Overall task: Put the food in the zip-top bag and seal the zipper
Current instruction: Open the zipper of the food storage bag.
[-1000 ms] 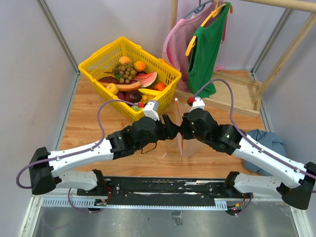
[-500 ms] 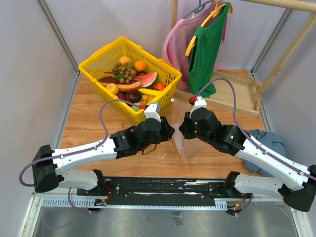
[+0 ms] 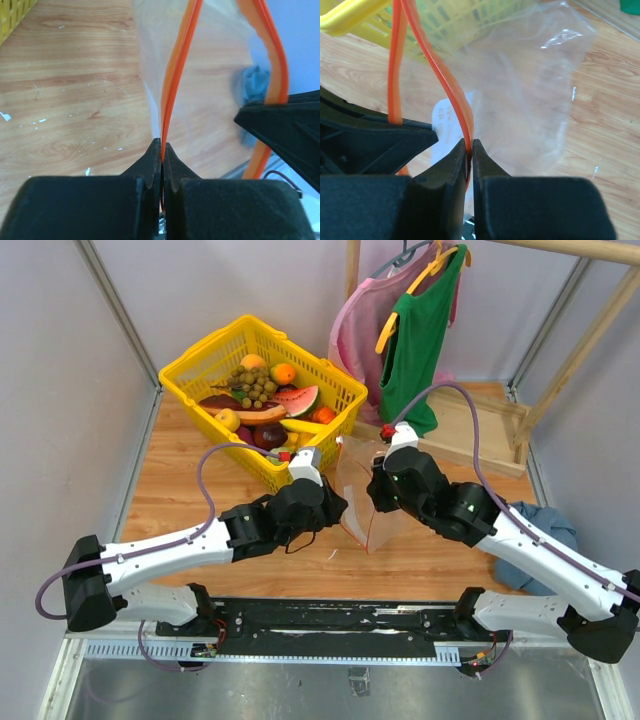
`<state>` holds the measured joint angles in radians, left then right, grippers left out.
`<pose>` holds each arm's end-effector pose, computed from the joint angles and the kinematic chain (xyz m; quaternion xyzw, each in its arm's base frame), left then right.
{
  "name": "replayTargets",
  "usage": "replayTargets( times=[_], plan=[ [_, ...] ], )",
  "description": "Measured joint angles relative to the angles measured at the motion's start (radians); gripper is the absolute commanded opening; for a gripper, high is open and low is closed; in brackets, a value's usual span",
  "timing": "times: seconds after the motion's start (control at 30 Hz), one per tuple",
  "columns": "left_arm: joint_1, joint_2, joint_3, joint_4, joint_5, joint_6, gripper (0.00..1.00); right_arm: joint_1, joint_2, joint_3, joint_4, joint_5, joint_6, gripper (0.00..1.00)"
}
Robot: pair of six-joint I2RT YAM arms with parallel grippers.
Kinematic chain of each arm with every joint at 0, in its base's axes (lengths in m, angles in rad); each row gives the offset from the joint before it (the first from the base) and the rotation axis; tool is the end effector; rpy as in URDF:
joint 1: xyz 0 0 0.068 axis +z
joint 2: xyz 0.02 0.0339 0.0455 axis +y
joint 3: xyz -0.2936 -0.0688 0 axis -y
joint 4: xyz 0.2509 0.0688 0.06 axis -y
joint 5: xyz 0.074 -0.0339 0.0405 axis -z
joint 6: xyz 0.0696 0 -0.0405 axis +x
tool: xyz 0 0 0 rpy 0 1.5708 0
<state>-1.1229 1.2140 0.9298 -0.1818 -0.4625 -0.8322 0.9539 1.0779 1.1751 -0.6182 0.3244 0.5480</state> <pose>0.1566 -0.2541 0.3146 0.0010 0.8373 -0.3144 0.4473 0.1606 0.1881 0.3865 -0.0929 0.8528 0.2353 0.4569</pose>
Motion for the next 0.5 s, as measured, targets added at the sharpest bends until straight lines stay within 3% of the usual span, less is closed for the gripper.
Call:
replayTargets(
  times=[0.3, 0.5],
  plan=[
    [0.0, -0.021, 0.022, 0.001, 0.013, -0.118, 0.0, 0.0, 0.029, 0.006, -0.013, 0.016, -0.046, 0.27],
    [0.0, -0.02, 0.034, -0.015, 0.011, -0.213, 0.0, 0.0, 0.037, 0.006, -0.013, 0.012, -0.054, 0.32]
  ],
)
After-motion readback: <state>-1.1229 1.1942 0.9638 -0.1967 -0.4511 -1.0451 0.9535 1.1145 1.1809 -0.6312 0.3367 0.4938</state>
